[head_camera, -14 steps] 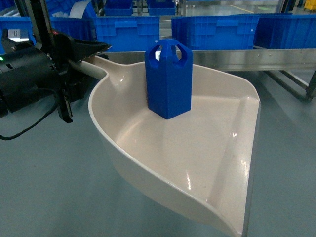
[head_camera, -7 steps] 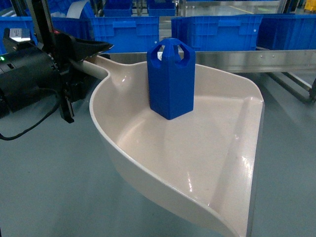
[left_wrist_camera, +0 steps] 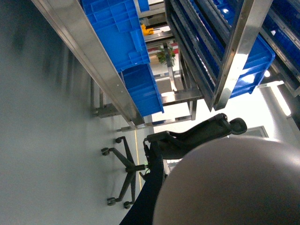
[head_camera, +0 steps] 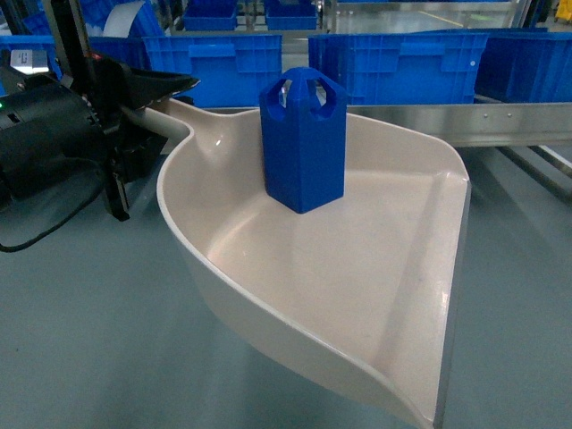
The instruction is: Place part in tray to right shelf
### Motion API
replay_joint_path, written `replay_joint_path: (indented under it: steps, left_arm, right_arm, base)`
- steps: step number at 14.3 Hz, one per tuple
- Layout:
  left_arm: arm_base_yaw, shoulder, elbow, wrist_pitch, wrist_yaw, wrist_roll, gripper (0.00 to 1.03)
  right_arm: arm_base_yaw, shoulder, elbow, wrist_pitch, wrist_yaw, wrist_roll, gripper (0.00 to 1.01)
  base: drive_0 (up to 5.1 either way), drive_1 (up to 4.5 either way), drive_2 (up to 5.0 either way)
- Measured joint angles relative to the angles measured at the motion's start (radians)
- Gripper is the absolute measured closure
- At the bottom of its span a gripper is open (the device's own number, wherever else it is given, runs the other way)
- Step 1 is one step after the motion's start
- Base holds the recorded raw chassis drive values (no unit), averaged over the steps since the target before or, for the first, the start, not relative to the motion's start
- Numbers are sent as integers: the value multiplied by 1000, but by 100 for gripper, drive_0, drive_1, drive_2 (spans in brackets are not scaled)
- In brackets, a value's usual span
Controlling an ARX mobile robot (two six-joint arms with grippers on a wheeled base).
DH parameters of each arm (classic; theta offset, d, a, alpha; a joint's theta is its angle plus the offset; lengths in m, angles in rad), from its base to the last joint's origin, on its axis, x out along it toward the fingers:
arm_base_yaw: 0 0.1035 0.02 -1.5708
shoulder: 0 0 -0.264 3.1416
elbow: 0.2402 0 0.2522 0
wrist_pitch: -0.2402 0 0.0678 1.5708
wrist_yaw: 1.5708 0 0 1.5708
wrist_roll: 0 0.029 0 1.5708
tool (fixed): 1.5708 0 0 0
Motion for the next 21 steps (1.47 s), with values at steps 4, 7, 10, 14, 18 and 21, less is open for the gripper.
replay_joint_path:
  steps: [4, 7, 10, 14, 18, 21]
  left_arm:
    - [-2, 0, 0, -5, 1, -1, 91]
    - [-11, 0, 0, -5, 5, 1, 91]
    - [6, 0, 0, -6, -6, 0, 91]
    - [-12, 0, 0, -6, 11, 0, 91]
    - [-5, -1, 0, 5, 4, -1, 91]
    - [-8, -1, 1, -2, 3, -1, 91]
  right_arm:
    - [0, 0, 0, -1, 0, 0, 3]
    - [0, 0, 0, -1, 0, 0, 3]
    - [0, 1, 0, -3, -2, 0, 3]
    - [0, 0, 0, 0, 0, 0, 3]
    - [0, 0, 0, 1, 0, 0, 3]
    - [0, 0, 0, -3, 1, 0, 3]
  base:
    - [290, 218, -492]
    - [442, 383, -335]
    - [290, 244, -482]
    - [55, 374, -450]
    - [29, 433, -376]
    - [-193, 466, -245]
